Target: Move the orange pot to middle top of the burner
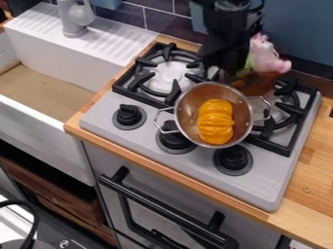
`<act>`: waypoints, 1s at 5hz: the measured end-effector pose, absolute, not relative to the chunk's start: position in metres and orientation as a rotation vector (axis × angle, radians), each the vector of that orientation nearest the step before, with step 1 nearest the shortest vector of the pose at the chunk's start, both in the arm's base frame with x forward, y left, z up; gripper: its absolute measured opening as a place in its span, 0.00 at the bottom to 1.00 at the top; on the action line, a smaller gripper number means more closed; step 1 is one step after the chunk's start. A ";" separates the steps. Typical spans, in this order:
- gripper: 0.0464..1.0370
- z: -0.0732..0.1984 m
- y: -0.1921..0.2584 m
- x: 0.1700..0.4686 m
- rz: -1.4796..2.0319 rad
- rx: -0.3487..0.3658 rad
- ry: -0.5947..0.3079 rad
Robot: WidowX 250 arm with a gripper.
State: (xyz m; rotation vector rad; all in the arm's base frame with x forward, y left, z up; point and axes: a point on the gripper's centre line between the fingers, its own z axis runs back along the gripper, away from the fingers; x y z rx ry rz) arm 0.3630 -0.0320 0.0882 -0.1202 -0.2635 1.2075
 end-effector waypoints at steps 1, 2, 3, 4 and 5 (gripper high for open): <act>0.43 0.088 -0.031 0.364 1.205 -0.117 -0.271; 0.73 0.095 -0.028 0.368 1.213 -0.128 -0.275; 0.94 0.097 -0.024 0.366 1.231 -0.128 -0.236; 0.96 0.102 -0.017 0.364 1.243 -0.128 -0.215; 0.96 0.125 -0.008 0.366 1.255 -0.162 -0.221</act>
